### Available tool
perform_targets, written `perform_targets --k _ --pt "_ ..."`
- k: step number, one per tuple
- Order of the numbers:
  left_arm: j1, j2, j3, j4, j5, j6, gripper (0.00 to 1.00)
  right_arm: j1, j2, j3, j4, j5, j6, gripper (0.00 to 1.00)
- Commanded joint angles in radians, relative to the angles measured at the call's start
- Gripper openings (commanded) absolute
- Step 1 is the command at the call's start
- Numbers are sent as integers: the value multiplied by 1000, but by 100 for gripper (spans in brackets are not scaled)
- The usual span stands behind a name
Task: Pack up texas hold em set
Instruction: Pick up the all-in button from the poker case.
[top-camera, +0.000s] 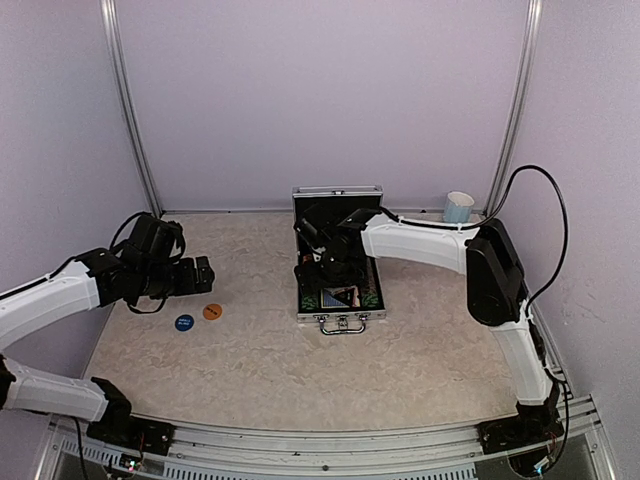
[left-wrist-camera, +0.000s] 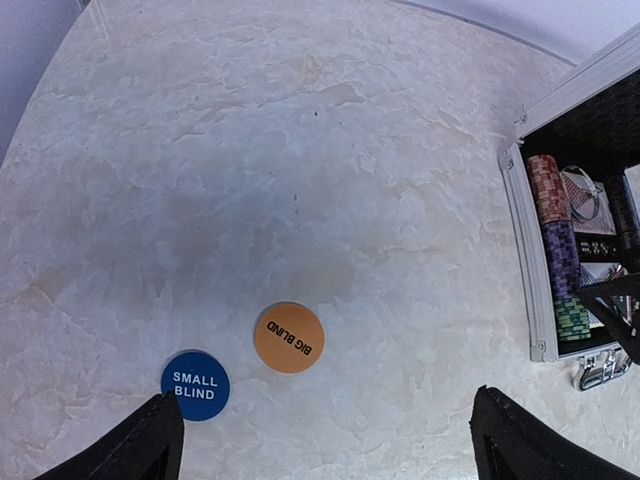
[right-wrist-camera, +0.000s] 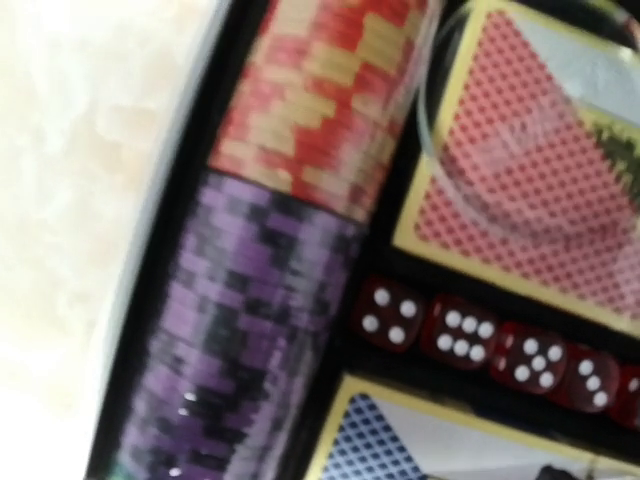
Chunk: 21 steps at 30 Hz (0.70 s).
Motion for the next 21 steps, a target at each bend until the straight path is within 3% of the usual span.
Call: perform_targets --k 1,8,21 --pt "7 -24 -6 13 -3 14 99 9 7 100 -63 27 -16 94" --pt "7 -66 -9 14 5 13 99 9 9 166 -121 48 -8 96" --pt "5 -108 -11 -2 -7 5 99 36 -44 131 -208 102 85 96"
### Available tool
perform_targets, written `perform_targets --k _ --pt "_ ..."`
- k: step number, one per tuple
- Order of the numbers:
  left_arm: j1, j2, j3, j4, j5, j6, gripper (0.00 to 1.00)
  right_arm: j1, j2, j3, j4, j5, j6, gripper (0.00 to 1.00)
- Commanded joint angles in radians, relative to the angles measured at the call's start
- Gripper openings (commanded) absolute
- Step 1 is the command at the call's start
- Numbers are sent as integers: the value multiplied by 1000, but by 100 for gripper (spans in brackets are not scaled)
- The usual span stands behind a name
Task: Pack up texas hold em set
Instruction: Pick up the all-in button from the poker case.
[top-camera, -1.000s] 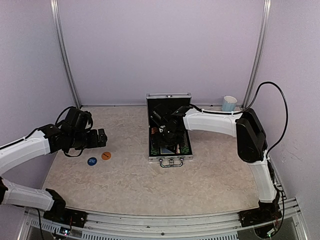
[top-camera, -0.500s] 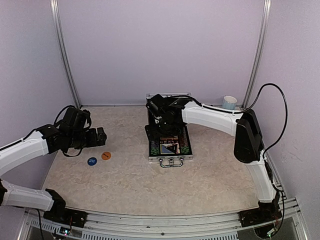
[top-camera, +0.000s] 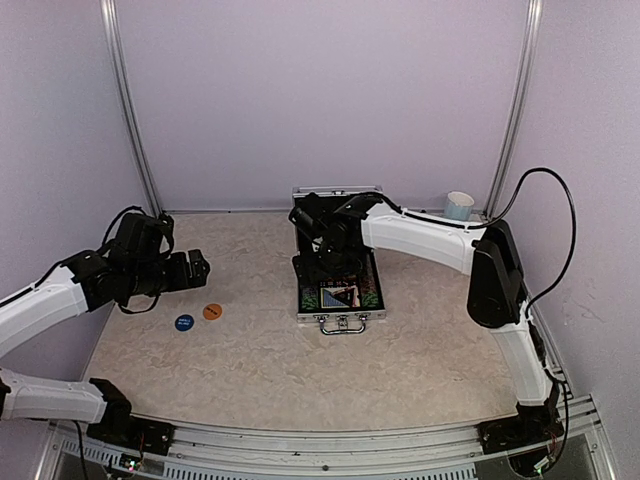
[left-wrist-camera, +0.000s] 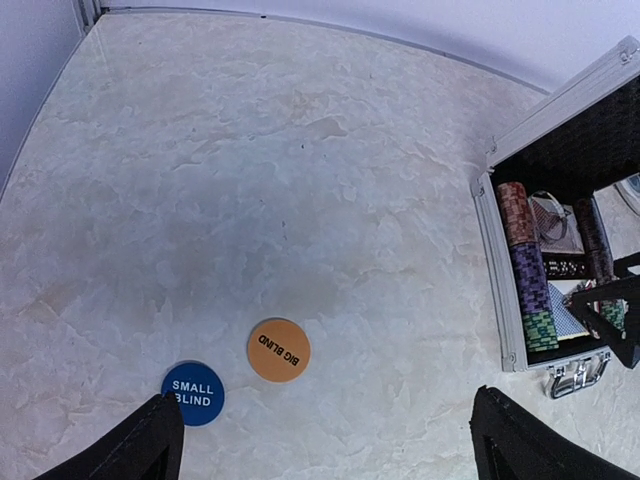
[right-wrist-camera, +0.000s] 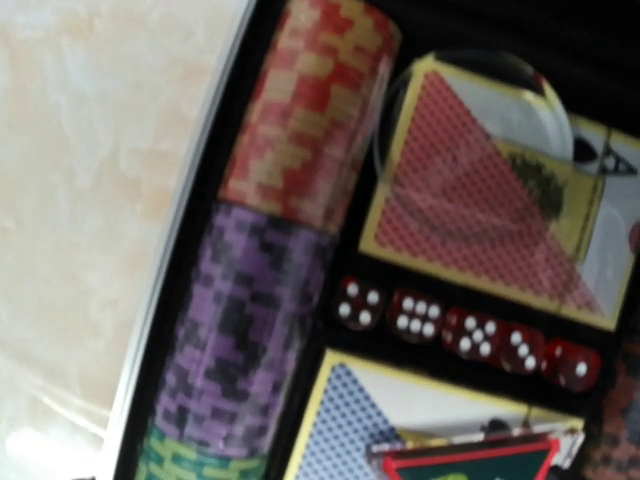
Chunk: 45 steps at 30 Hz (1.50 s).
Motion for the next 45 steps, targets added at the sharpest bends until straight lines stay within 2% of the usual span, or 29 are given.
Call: perform_targets --k 1,7,17,31,40,45 --pt "5 -26 -11 -3 -10 6 99 24 -46 -16 -66 42 44 96" --pt "5 -19 -11 -2 -15 4 99 57 -55 -24 -152 93 134 96" --pt "5 -14 -11 -2 -2 6 99 79 -178 -309 -41 89 292 96" --pt "-8 -28 -14 1 5 7 99 52 -124 -268 70 95 425 90" --pt "-22 -37 -15 0 5 9 99 45 -31 -169 11 130 514 89" --pt "-37 -39 -15 -2 1 8 99 38 -31 -178 -11 162 558 89"
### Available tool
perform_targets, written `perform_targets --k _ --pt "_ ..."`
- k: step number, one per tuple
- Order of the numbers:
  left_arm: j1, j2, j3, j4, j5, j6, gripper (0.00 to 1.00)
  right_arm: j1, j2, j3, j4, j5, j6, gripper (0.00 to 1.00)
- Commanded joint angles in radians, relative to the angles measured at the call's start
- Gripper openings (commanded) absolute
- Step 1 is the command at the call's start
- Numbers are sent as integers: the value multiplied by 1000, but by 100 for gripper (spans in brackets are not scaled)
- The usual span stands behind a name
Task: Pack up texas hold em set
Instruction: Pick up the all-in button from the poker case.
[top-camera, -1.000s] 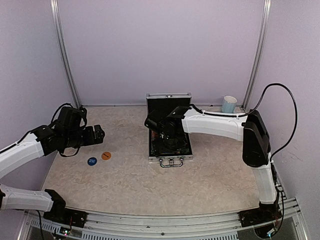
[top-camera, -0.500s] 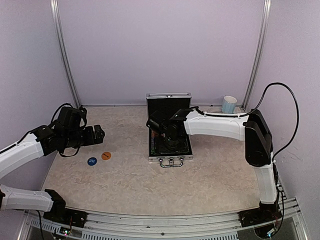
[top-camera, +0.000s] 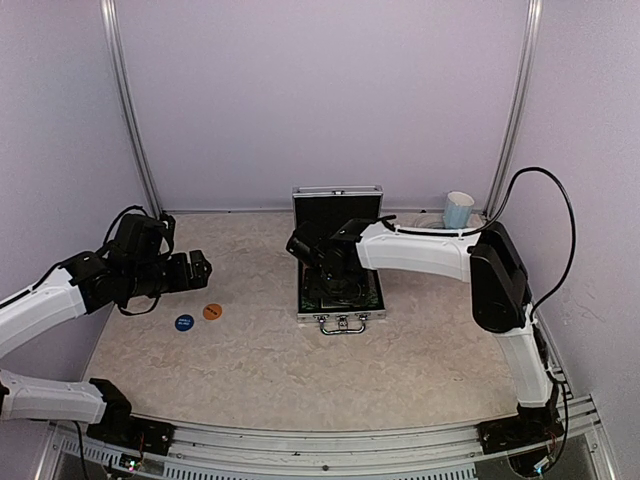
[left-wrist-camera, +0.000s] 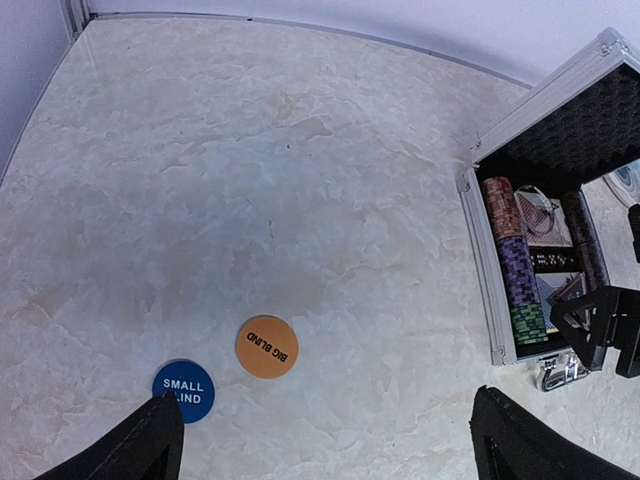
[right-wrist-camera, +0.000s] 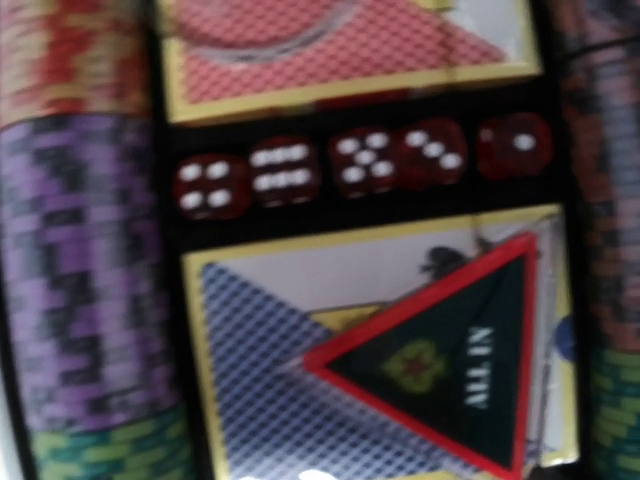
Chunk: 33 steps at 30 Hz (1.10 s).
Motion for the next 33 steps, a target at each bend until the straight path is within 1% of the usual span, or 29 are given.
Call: perform_targets --k 1,10,19,24,33 --pt "-15 -20 -12 -2 -1 8 99 -13 8 8 -36 54 65 89" --pt "-16 -16 -13 0 2 7 99 -33 -12 -68 8 58 77 87" --pt "-17 -12 -13 0 -1 7 99 -50 2 -90 49 53 56 84" --pt "-15 -10 -14 -1 -4 7 99 -53 21 -75 79 49 47 82" --pt "-17 -11 -14 -2 -4 7 99 -53 72 3 28 63 45 77"
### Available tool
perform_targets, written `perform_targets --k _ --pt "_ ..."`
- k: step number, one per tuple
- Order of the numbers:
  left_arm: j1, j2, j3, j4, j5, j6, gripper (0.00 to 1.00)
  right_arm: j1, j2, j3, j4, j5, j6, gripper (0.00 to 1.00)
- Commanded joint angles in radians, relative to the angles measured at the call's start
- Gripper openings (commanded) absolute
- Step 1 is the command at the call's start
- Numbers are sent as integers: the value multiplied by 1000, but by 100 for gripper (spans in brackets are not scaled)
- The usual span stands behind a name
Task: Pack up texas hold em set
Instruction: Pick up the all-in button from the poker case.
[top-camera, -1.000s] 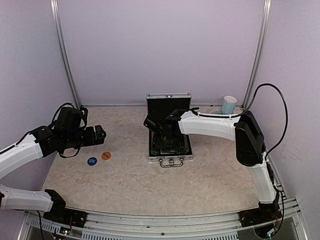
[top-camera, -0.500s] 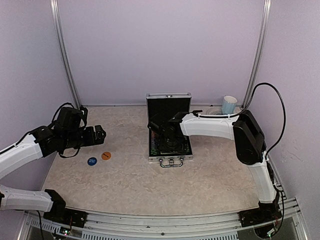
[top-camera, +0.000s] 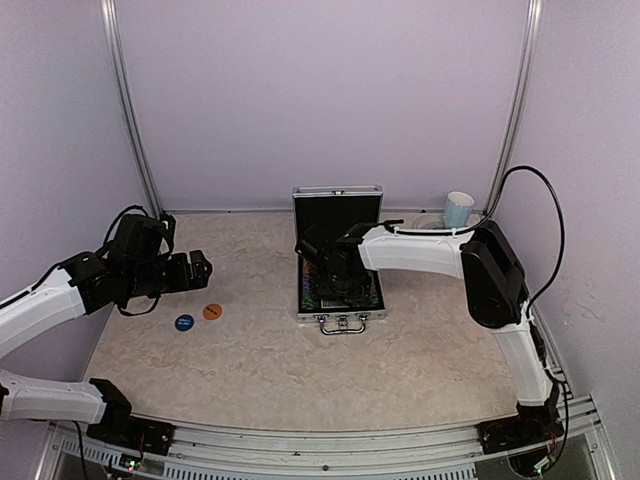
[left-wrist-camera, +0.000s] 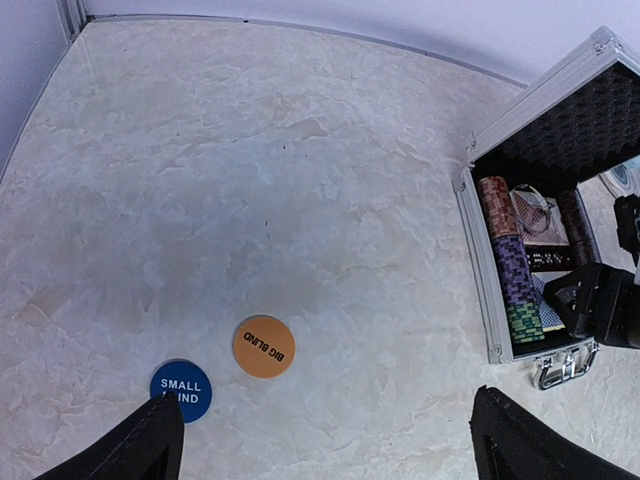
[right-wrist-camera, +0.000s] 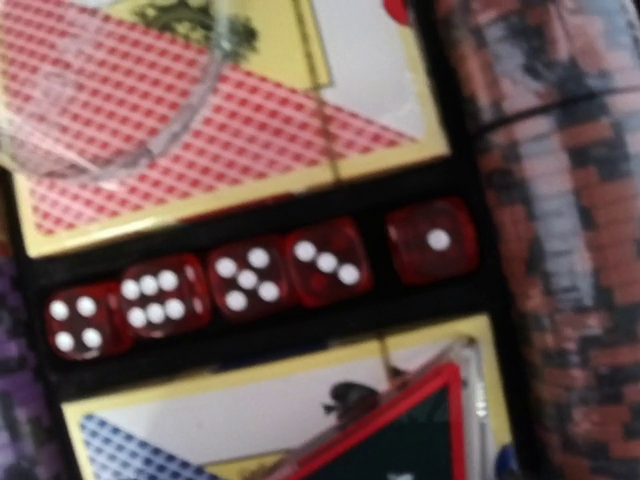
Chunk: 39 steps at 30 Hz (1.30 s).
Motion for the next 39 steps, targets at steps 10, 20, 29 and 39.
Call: perform_targets --k 10,20,29,39 --pt "-7 -2 -14 0 2 7 99 4 49 65 -61 22 -23 64" --pt "-7 2 -14 -1 -2 7 99 7 -1 63 -58 58 -50 61" --pt "-6 -1 -15 -3 -7 5 99 -30 -11 90 50 29 -232 61" --pt "-7 6 -15 -1 -7 5 99 -80 44 202 54 50 -349 62"
